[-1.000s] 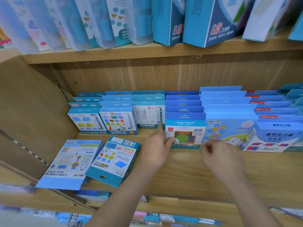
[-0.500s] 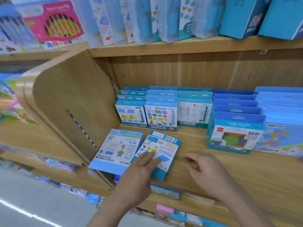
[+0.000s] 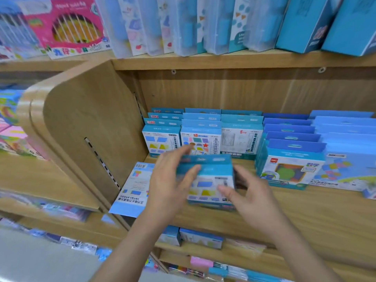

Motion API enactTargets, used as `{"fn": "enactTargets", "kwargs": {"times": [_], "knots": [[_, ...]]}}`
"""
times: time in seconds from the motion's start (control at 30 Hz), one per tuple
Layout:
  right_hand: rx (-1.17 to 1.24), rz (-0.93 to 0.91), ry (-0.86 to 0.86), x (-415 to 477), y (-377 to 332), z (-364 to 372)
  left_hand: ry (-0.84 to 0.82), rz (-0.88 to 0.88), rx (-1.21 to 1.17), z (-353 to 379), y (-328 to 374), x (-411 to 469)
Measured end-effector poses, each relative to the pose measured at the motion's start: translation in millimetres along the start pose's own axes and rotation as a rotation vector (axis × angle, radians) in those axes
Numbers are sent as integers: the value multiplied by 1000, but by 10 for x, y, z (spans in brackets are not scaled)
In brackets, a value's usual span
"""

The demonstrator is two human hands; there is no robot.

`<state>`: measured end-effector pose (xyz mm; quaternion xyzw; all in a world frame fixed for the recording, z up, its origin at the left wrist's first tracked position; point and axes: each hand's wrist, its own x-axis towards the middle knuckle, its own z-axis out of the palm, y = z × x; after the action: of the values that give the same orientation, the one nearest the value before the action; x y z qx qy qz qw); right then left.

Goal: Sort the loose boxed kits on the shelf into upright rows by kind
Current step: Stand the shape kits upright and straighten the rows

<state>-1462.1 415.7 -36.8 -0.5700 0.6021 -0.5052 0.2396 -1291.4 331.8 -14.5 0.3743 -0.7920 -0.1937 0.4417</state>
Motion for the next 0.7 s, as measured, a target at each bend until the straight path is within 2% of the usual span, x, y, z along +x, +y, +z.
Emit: {"fn": "enactTargets", "kwargs": {"times": [0.1, 0.17, 0.33, 0.57, 0.63, 0.7], "knots": [[318, 170, 96, 53, -54, -138, -103, -382, -403, -27, 7, -18], [409, 227, 142, 60, -75, -208, -195, -461, -519, -8, -4, -78], [476, 318, 151, 34, -99, -233, -229, -465, -507, 39, -2, -159], [439, 352, 142, 44, -49, -192, -310, -490, -479, 12, -65, -243], [433, 347, 141, 50, -39, -174, -320, -449, -382, -44, -162, -298], [430, 346, 146, 60, -20, -158, -346, -359, -138, -158, -328, -397]]}}
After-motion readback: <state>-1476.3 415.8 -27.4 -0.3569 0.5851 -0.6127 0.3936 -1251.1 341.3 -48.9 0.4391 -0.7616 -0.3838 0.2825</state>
